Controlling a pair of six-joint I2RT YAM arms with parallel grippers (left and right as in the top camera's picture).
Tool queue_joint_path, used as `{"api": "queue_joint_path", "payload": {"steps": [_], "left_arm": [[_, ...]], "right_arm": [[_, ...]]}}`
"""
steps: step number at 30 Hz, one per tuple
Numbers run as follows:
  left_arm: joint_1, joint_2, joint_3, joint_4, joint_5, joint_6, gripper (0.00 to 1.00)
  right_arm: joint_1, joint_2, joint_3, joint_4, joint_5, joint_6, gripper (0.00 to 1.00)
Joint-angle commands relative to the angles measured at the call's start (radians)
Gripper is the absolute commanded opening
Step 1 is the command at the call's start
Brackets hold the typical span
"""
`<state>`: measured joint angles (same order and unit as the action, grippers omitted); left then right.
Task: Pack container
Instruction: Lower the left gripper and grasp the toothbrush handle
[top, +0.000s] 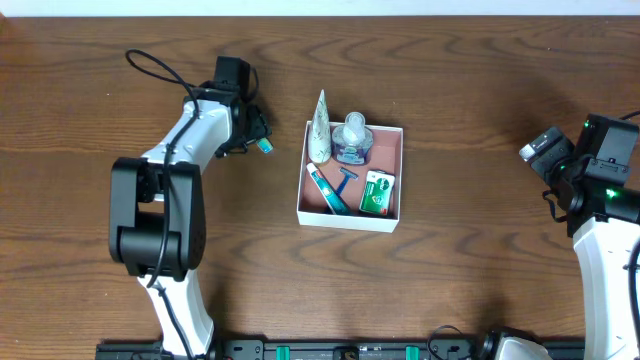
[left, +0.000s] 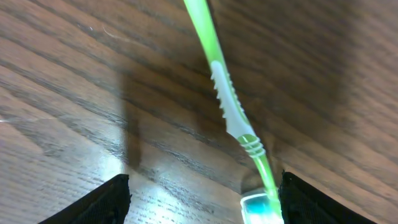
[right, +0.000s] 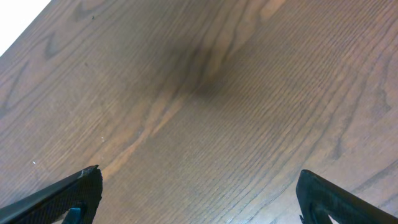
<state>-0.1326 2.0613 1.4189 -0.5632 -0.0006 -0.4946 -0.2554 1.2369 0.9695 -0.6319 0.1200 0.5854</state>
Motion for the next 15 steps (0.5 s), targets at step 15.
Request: {"api": "queue_joint_path", "payload": {"steps": [15], "left_arm": [[0.003, 0.029, 0.020, -0.093, -0.019, 0.057, 0.77]], "right_arm": [[-0.006, -0.002, 0.010, -0.001, 0.003, 0.013, 0.99]]}}
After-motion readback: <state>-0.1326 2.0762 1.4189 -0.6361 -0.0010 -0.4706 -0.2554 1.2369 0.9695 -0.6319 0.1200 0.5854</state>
